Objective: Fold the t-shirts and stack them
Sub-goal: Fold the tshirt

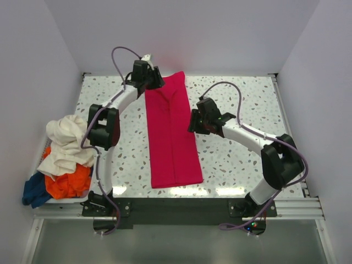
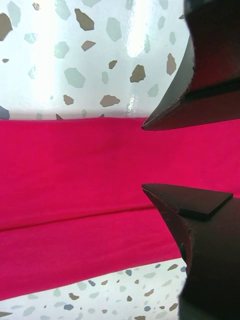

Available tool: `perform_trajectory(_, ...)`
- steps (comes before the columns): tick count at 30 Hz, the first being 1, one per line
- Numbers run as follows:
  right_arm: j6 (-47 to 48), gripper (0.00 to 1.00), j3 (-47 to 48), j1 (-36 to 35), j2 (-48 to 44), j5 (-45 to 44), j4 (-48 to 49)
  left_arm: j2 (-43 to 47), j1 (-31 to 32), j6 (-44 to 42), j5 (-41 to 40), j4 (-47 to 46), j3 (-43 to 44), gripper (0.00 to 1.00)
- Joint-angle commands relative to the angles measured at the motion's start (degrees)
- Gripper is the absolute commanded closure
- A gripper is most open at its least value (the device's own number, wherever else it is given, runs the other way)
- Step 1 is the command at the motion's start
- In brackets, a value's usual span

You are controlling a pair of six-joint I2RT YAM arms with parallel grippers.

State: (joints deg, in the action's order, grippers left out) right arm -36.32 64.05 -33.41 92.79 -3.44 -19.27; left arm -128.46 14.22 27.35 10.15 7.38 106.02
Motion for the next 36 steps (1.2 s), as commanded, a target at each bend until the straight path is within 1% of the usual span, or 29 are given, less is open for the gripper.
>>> perform_trajectory(1, 1.3, 0.50, 0.4, 0.0, 1.0, 2.8, 2.5, 0.0, 3.8, -5.1, -4.5, -0.8, 1.7, 0.51)
perform_trajectory(3, 1.1, 0.50, -0.4, 0.0, 1.6, 3.4, 3.3, -1.5, 5.7, -6.3, -8.1, 0.5, 2.8, 0.51)
perform_trajectory(5, 0.9, 0.50, -1.0, 0.0, 2.1, 3.4, 4.0, -2.9, 7.2, -7.9, -10.0, 1.7, 4.2, 0.52)
perform_trajectory(6, 0.7, 0.51, -1.7, 0.0, 2.7, 4.5, 4.7, -3.4, 7.7, -8.5, -13.6, 2.3, 4.7, 0.52)
perform_trajectory(10, 0.6, 0.51, -3.2, 0.1, 3.6, 4.8, 5.7, -4.5, 10.1, -12.0, -20.9, 4.0, 5.2, 0.52)
perform_trajectory(15, 0.5, 0.51, -4.3, 0.0, 4.4, 5.2, 6.7, -5.9, 11.4, -13.9, -26.5, 5.3, 5.3, 0.52)
perform_trajectory(23, 0.8, 0.51, -4.7, 0.0, 5.2, 4.8, 7.1, -5.4, 12.8, -15.2, -26.6, 4.8, 4.1, 0.53)
perform_trajectory(25, 0.8, 0.51, -4.7, 0.0, 5.3, 4.8, 7.1, -5.1, 13.1, -15.3, -26.7, 4.7, 3.5, 0.55)
perform_trajectory(30, 0.6, 0.51, -5.0, 0.0, 5.6, 4.9, 7.4, -3.9, 13.4, -15.1, -26.7, 3.6, 1.2, 0.57)
perform_trajectory(36, 0.5, 0.51, -5.3, 0.0, 5.8, 4.8, 7.7, -4.3, 13.6, -14.7, -26.1, 3.8, 0.6, 0.60)
